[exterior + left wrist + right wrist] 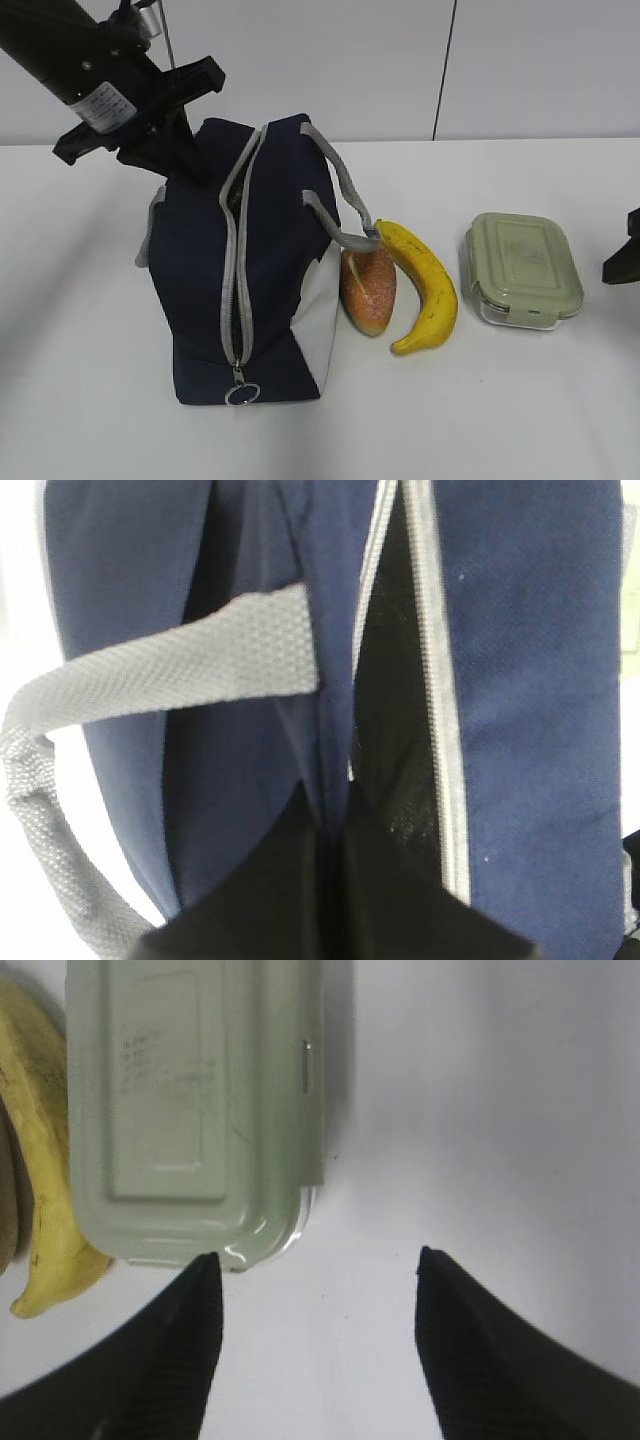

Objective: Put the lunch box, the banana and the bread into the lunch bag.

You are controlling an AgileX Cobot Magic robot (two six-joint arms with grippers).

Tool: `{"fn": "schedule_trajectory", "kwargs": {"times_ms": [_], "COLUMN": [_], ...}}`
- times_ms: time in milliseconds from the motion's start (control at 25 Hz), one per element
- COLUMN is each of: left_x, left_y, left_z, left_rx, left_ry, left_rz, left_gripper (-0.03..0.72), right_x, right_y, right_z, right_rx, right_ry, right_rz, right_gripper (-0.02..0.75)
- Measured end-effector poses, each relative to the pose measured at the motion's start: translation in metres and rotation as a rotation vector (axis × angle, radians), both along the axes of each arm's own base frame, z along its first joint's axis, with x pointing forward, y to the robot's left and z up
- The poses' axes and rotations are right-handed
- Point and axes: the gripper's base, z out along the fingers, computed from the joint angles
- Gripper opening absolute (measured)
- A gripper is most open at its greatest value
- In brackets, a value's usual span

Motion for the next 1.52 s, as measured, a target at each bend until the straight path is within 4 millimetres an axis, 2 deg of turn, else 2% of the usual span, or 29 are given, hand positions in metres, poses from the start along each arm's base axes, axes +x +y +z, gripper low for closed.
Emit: {"fn": "schedule_trajectory", "kwargs": {"times_ms": [360,520,1000,1120,1320,1520], "left_x": [0.000,0.000,0.000,0.000,0.000,0.000], "left_y": [0.000,0.000,0.000,0.000,0.000,0.000], "left_z": [0.000,0.000,0.000,0.000,0.000,0.000], "left_rx": [0.000,0.000,0.000,0.000,0.000,0.000], "left_ry": [0.000,0.000,0.000,0.000,0.000,0.000], "left_rz": [0.000,0.000,0.000,0.000,0.000,0.000], "left_gripper": [-0.002,-0.003,-0.003,-0.003,-0.003,-0.003], "right_x": [0.040,0.052,0.061,0.068,0.083,0.093], "right_y": [-0.010,-0.013,-0.016,-0.016,-0.017,-0.019], "right_z": [-0.018,-0.019,-0.017,-0.014,-0.021,-0.025], "right_rx": [0.061,0.058,0.072,0.086,0.140,0.165], "right_ry": [0.049,0.039,0.022,0.026,0.078,0.091], "right_rz": [0.081,0.088,0.079,0.100,0.152,0.162], "right_gripper": [0.451,0.451,0.452,0.482,0.607,0.628]}}
